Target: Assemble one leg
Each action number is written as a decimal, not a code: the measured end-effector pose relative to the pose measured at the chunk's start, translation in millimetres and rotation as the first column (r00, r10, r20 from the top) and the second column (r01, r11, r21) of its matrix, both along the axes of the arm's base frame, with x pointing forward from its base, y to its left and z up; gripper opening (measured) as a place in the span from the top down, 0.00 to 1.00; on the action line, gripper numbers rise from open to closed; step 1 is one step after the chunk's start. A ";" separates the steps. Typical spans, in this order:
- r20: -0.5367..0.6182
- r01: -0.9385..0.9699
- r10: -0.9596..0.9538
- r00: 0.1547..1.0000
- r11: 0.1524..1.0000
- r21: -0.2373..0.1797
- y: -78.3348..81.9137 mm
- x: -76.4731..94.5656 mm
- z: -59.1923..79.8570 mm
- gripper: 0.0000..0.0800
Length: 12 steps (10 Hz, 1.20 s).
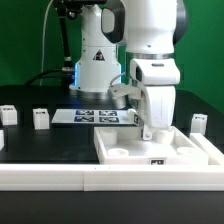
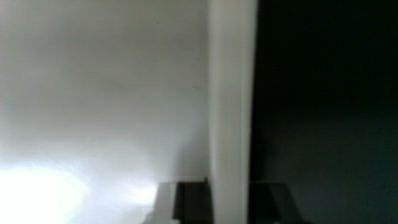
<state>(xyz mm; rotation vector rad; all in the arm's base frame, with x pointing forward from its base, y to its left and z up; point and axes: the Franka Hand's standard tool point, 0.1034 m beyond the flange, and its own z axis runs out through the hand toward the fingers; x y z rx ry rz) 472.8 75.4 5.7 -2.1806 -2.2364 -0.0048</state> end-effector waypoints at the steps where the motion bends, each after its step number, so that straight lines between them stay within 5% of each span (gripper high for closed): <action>1: 0.005 0.001 -0.001 1.000 1.000 0.001 2.3 2.8 0.1 0.93; 9: -0.010 -0.008 0.008 1.000 1.000 -0.008 7.8 14.2 -0.2 0.93; 11: -0.010 -0.008 0.008 1.000 1.000 -0.009 7.4 14.2 -0.4 0.53; 12: -0.010 -0.007 0.007 1.000 1.000 -0.009 7.3 14.2 -0.4 0.53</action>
Offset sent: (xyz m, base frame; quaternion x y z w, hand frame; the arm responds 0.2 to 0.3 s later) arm 0.0209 0.0208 -0.0045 -0.0103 0.0014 -0.0174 0.9998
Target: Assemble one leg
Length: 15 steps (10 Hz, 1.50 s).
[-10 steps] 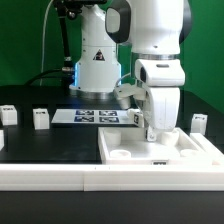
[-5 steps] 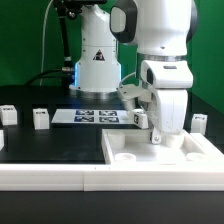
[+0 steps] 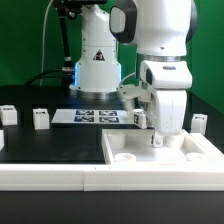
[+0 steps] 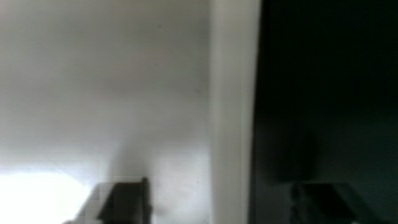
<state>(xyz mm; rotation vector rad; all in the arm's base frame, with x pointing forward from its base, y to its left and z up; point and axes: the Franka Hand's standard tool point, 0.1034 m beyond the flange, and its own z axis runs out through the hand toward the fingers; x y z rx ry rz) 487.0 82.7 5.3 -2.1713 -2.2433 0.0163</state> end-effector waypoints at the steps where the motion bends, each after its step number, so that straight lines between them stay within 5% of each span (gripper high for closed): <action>1: 0.000 0.000 0.000 1.000 1.000 0.000 -0.1 0.0 0.0 0.30; 2: 0.000 0.000 0.000 1.000 1.000 0.000 -0.1 0.0 -0.1 0.22; 7: 0.001 0.001 -0.001 1.000 1.000 0.000 -0.1 0.2 0.4 0.19; 12: 0.048 0.083 -0.082 0.995 0.996 -0.014 17.1 -13.2 49.4 0.19; 15: 0.039 0.105 -0.104 0.994 0.994 -0.015 15.4 -15.2 44.6 0.19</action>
Offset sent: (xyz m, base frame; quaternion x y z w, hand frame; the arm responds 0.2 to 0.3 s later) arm 0.0000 0.0000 0.0000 0.0000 0.0000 0.0000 1.0000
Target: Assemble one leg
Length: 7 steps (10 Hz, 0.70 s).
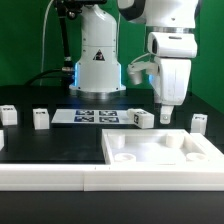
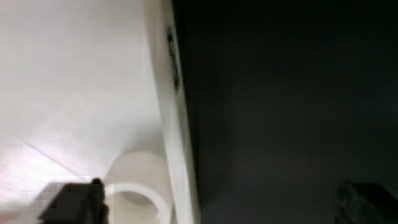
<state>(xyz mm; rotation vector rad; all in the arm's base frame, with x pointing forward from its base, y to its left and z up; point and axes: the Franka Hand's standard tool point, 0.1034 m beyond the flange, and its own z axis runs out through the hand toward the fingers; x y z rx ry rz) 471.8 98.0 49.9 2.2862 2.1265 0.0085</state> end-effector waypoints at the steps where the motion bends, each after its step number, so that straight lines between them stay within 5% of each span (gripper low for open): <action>1: 0.000 0.032 -0.032 0.999 0.999 0.001 0.2 -0.2 -0.2 0.19; 4: 0.022 0.333 -0.334 0.942 0.942 0.038 8.0 -6.6 -2.5 0.19; 7: -0.002 0.687 -0.689 0.725 0.723 0.079 42.0 -19.1 -5.6 0.19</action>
Offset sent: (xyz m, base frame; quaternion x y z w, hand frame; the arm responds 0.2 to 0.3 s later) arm -0.0270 0.0123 -0.0022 -0.0408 0.0422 0.2707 0.9609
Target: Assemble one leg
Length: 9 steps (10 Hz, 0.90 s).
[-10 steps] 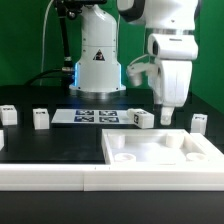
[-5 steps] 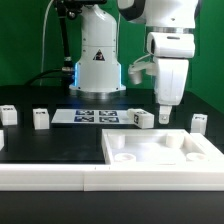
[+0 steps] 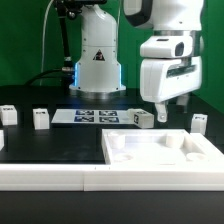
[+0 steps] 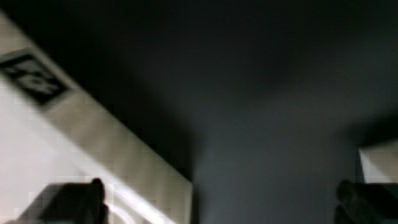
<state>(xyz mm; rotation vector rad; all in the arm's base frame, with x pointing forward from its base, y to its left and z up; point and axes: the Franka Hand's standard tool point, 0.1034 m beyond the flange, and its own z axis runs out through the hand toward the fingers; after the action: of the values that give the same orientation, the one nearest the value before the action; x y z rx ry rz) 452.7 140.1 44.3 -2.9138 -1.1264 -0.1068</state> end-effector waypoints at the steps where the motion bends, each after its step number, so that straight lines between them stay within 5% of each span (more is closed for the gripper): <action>1: -0.008 0.099 -0.099 0.995 0.995 0.011 10.2 -3.2 -0.1 0.19; 7: -0.061 0.476 -0.473 0.879 0.878 0.047 23.4 -7.5 -0.7 0.19; 9: -0.077 0.662 -0.658 0.749 0.746 0.070 33.8 -15.8 -1.3 0.19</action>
Offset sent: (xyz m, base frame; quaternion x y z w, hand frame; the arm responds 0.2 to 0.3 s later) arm 0.0000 0.0000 0.0000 0.0000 0.0000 0.1296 0.9916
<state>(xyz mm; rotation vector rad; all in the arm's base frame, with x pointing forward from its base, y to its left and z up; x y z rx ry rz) 436.9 173.8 43.0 -3.0467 -0.0164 -0.0897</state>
